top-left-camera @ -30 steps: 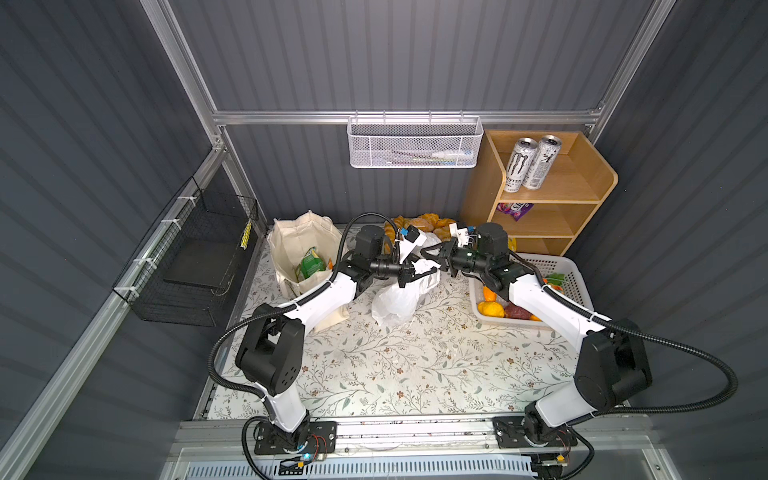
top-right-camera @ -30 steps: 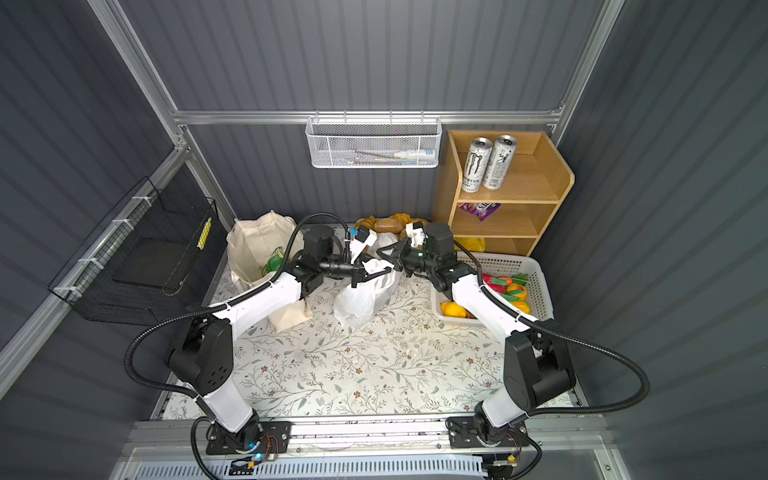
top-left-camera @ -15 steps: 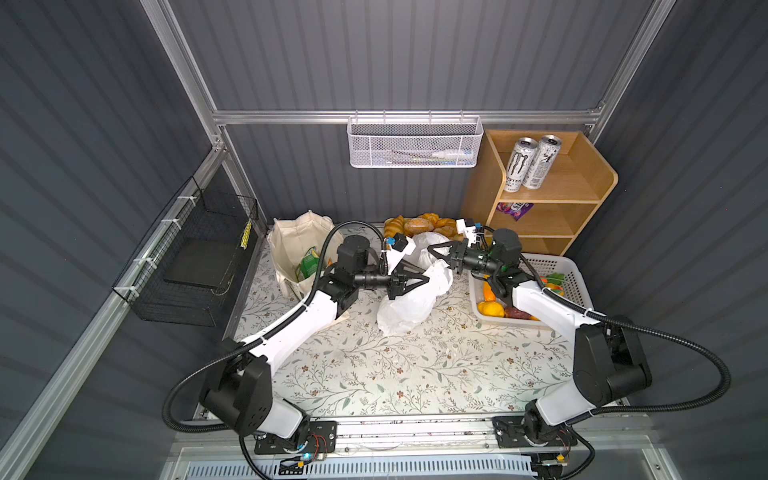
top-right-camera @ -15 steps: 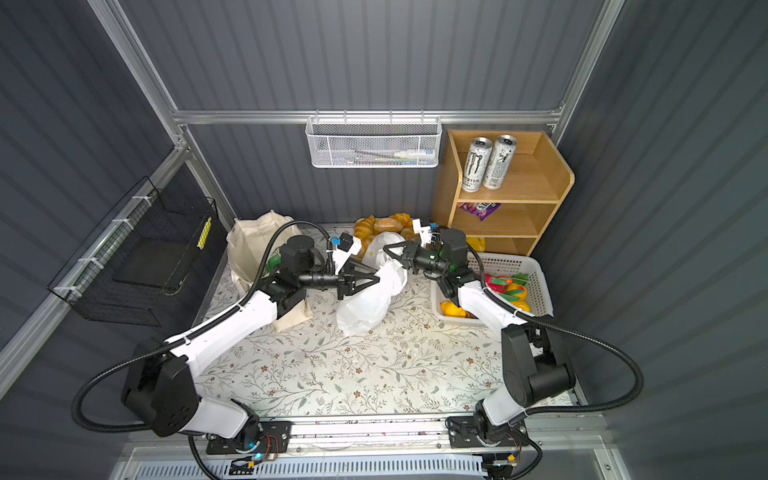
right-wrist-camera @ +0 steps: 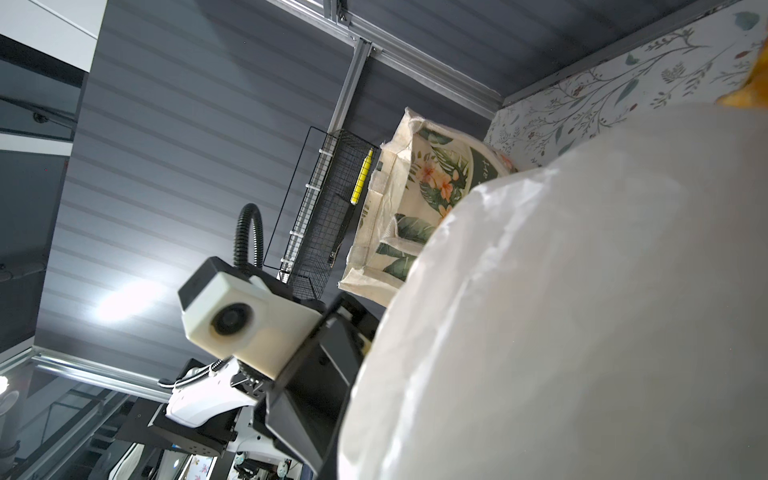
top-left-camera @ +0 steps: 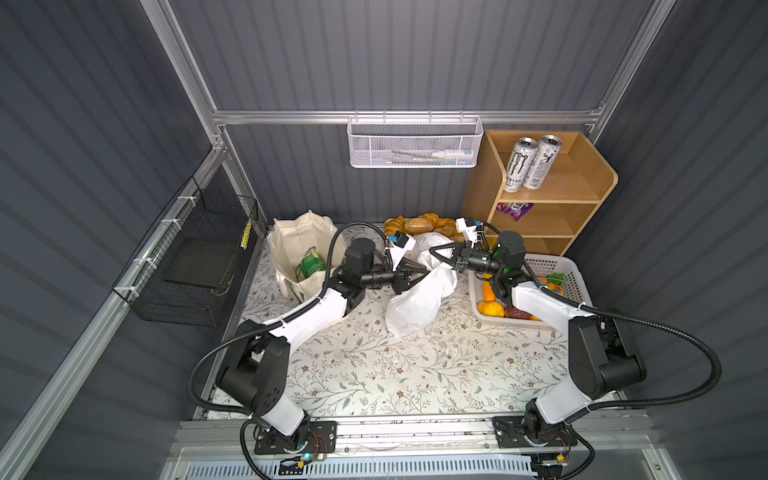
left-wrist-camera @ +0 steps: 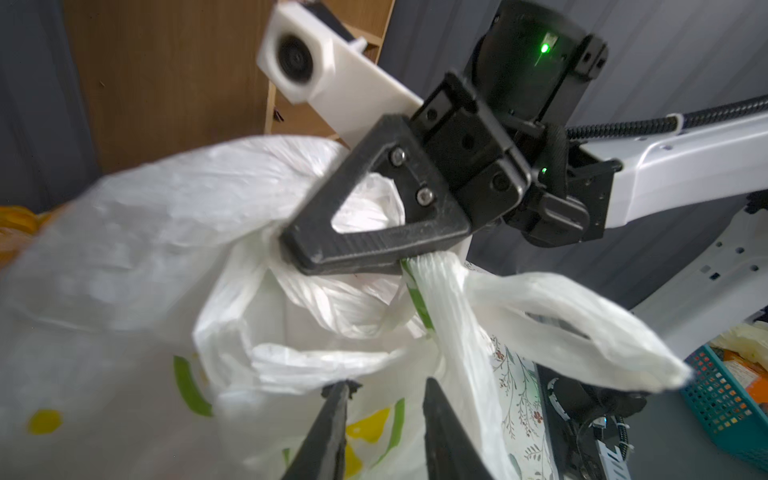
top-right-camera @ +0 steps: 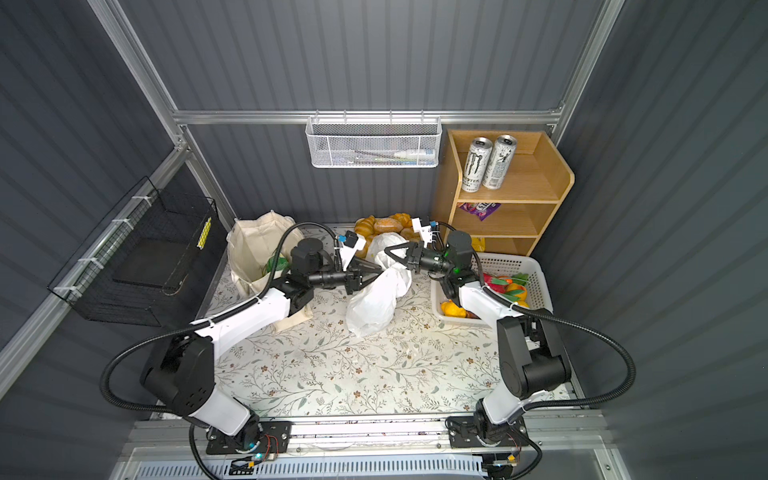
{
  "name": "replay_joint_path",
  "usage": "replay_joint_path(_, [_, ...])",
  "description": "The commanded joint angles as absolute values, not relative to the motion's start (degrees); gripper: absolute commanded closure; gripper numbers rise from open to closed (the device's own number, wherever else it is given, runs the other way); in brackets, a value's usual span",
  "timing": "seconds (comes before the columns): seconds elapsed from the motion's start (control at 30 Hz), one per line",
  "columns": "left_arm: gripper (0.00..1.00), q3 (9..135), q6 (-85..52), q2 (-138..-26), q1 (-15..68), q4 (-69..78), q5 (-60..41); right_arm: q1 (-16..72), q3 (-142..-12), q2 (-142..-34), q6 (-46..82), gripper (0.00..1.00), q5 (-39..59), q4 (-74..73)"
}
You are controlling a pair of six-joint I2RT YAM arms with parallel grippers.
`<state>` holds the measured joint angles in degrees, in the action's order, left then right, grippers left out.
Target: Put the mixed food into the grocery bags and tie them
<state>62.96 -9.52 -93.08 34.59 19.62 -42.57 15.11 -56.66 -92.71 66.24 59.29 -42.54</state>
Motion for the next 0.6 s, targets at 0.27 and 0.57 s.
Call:
replay_joint_path(0.27, [0.71,59.66,-16.61,-98.99,38.77,32.59,-43.86,14.68,-58.67,-92.73,66.45,0.78,63.56,-45.40])
replay_joint_path(0.57, [0.69,55.60,-22.69,-96.58,34.47,41.74,-43.68,14.11,-58.52,-92.38,66.41,0.76,64.89,-45.93])
